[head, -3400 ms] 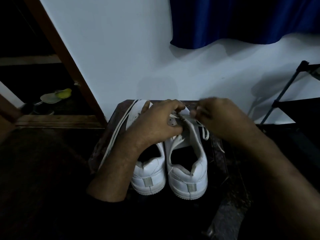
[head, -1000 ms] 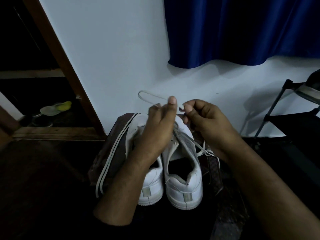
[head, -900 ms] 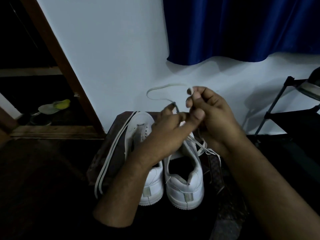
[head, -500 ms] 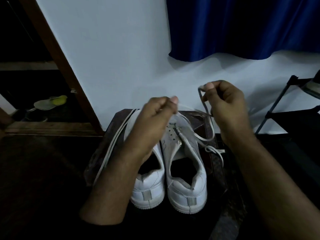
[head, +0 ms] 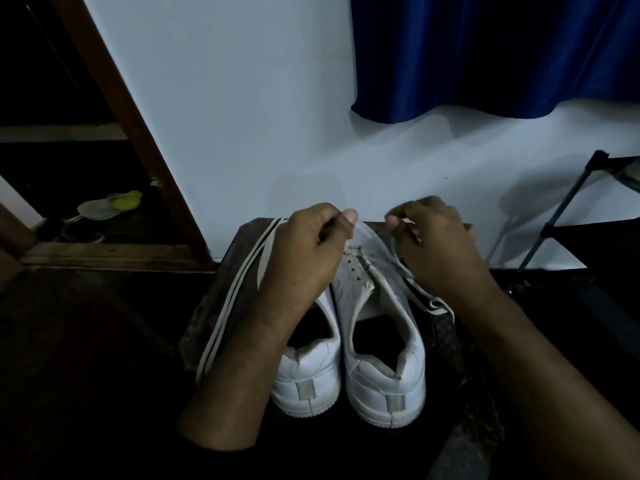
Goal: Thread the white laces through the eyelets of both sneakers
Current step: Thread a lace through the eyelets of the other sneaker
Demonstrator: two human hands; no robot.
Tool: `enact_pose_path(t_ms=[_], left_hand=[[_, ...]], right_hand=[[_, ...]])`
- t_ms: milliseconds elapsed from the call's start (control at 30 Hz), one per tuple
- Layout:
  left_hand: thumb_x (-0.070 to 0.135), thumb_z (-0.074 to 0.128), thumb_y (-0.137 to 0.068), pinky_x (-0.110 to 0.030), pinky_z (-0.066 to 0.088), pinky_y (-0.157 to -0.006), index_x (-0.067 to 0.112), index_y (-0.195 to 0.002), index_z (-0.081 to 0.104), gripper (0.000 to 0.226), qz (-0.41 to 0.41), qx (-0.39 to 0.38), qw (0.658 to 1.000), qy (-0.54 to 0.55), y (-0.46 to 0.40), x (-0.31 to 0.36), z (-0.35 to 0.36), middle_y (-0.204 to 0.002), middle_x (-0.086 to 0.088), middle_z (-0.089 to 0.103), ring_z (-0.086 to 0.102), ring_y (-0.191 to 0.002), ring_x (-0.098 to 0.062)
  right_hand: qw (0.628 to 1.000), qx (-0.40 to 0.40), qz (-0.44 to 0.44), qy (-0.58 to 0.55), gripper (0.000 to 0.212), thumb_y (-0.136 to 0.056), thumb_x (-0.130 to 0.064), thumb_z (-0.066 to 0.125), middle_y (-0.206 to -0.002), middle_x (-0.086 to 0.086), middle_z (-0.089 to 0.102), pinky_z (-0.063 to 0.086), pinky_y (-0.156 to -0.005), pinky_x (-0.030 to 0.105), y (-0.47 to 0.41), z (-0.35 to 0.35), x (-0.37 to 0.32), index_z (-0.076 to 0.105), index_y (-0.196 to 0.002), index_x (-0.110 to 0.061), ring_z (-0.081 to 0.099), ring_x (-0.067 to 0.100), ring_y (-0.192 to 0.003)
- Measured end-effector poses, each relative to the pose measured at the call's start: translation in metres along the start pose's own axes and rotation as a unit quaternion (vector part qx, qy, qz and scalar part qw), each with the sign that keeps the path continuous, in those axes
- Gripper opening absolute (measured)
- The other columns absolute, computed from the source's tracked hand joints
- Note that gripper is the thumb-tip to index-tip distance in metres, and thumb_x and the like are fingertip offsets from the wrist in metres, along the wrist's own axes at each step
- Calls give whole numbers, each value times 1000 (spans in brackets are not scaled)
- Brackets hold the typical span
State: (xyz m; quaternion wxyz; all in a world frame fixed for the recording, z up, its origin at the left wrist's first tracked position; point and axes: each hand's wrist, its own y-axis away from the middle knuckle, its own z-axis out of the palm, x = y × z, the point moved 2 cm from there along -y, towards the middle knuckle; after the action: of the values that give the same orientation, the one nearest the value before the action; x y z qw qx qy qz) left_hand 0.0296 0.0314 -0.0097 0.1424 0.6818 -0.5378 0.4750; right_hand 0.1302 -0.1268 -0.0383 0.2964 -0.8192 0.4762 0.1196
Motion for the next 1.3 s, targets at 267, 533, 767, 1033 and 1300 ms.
enact_pose_path(t_ms=[267,533,767,1033,1300], left_hand=[[22,57,-105,-6,40,-59,16,-97,73,18,-7,-26,999,24,-2,3,2,-70,12,64,58,-61,8],[12,66,-99,-16,55,-69,17,-89,75,14,-20,-57,997,57,0,-2,8,-72,5,77,73,-68,-6],[66,74,-78,-19,48,-82,35,-109,58,47,15,-184,979,-88,6,-4,4,-107,14,62,60,-96,1],[53,64,-61,-41,56,-88,44,-102,64,41,1,-188,968,-163,13,-7,-10,-99,20,64,64,-94,-5],[37,67,-59,-36,59,-92,30,-97,74,39,-134,-136,980,-48,12,-12,-10,-87,12,76,71,-89,-3]], right_hand=[[984,-9,-29,-174,26,-95,-49,61,-83,-7,67,49,-71,30,4,-4,-21,70,-85,-27,63,8,-78],[968,-96,-58,-223,4,-95,-35,66,-81,-18,70,50,-71,26,8,-2,-20,66,-98,-34,66,4,-73],[989,-35,-41,-138,7,-91,-22,71,-70,-18,65,40,-60,6,3,-8,-8,71,-86,-26,61,-6,-67],[992,-86,-67,-56,7,-93,-32,67,-74,-18,55,40,-67,25,7,-1,-8,65,-86,-34,54,4,-73],[993,-66,-78,-56,11,-90,-31,70,-87,-3,62,46,-76,30,9,11,-22,75,-91,-21,62,19,-86]])
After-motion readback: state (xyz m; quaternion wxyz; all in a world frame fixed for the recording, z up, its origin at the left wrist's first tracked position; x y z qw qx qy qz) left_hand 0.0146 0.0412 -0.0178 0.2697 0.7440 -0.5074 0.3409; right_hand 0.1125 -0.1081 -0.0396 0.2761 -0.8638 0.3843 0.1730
